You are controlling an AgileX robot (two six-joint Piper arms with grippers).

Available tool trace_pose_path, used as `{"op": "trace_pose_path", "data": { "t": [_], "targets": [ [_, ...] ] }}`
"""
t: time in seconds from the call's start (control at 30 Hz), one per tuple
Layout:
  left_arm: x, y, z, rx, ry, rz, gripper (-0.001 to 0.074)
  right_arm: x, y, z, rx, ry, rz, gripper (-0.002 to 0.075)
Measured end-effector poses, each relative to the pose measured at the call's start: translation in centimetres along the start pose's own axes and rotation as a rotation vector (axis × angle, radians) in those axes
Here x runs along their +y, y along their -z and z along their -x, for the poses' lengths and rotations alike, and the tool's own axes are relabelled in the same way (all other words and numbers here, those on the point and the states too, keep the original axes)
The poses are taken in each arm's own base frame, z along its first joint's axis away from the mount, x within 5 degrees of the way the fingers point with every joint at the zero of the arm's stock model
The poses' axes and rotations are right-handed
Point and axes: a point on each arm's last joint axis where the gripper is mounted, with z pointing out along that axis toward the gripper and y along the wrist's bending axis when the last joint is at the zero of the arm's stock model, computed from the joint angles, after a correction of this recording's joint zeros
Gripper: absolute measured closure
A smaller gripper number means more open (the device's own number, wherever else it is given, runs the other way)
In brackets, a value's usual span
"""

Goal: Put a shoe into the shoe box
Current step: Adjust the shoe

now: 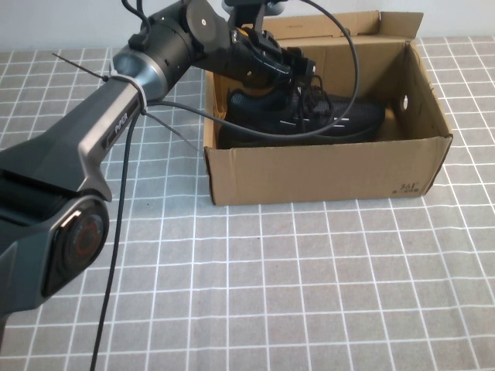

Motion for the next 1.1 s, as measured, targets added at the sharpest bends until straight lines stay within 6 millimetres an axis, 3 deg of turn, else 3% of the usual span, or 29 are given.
{"op": "trace_pose_path", "data": {
  "t": [0.53,1.1],
  "targets": [
    [0.0,0.0,0.1,-0.01,0.004,-0.001,0.0386,0.0,0.0,0.0,0.002,0.002,0.0,0.0742],
    [0.6,-1.5,-0.9,0.0,0.025,0.003,0.0392,0.0,0.0,0.0,0.002,0.004,0.0,0.0742]
  ]
}}
